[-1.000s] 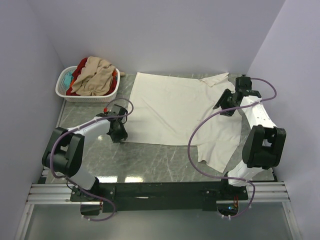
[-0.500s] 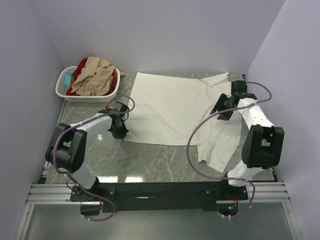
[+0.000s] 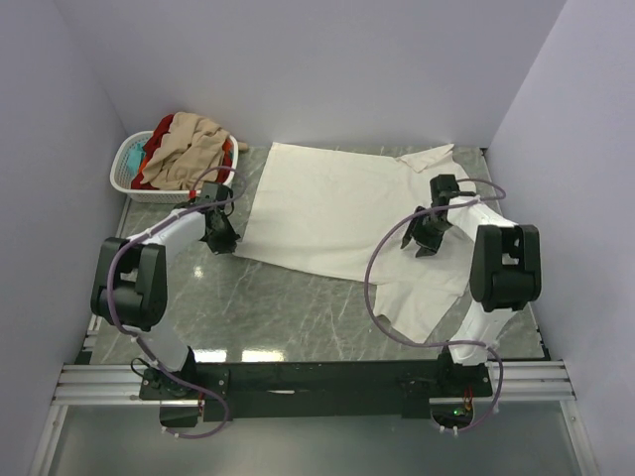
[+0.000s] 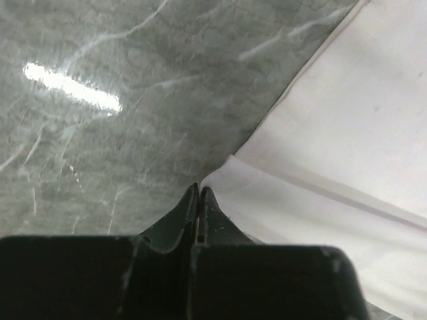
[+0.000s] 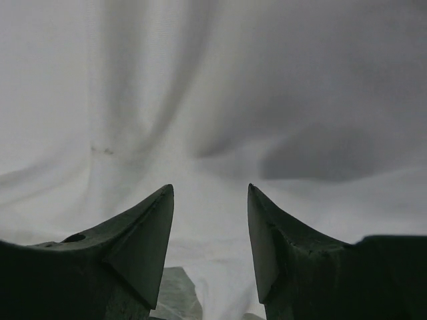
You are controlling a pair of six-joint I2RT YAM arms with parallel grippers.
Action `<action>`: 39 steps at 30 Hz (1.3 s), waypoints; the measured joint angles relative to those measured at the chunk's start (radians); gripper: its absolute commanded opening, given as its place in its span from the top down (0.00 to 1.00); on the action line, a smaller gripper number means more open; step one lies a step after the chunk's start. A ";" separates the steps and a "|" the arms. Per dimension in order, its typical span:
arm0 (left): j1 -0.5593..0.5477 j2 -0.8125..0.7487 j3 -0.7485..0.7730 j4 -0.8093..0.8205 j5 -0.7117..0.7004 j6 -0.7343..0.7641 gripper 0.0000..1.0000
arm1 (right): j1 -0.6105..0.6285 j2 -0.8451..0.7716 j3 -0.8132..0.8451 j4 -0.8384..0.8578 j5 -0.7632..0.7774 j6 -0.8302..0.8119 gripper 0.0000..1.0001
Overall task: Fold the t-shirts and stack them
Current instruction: Fold the tshirt
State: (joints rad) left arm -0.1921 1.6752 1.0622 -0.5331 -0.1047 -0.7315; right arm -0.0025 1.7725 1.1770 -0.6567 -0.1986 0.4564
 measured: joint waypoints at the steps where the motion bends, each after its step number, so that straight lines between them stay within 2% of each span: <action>1: 0.006 0.008 0.003 0.003 0.008 0.009 1.00 | 0.005 0.021 0.002 0.001 0.008 0.000 0.45; 14: 0.062 0.171 0.170 0.031 0.083 0.100 1.00 | 0.024 0.236 0.250 -0.040 0.100 0.027 0.45; 23: 0.091 0.310 0.354 0.028 0.118 0.137 1.00 | 0.025 0.434 0.567 -0.129 0.129 0.045 0.48; 26: 0.093 0.334 0.394 0.026 0.129 0.145 1.00 | 0.027 0.468 0.625 -0.136 0.127 0.053 0.48; 31: 0.093 0.336 0.427 0.020 0.148 0.160 1.00 | 0.035 0.459 0.613 -0.128 0.130 0.063 0.47; 34: 0.093 0.336 0.426 0.016 0.163 0.171 1.00 | 0.049 0.384 0.502 -0.100 0.140 0.071 0.47; 39: 0.095 0.299 0.377 0.019 0.189 0.186 1.00 | 0.090 0.095 0.208 -0.065 0.161 0.100 0.47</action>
State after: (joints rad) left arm -0.0975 1.9747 1.4387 -0.5144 0.0845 -0.5453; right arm 0.0879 1.8679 1.3846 -0.7219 -0.0376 0.5564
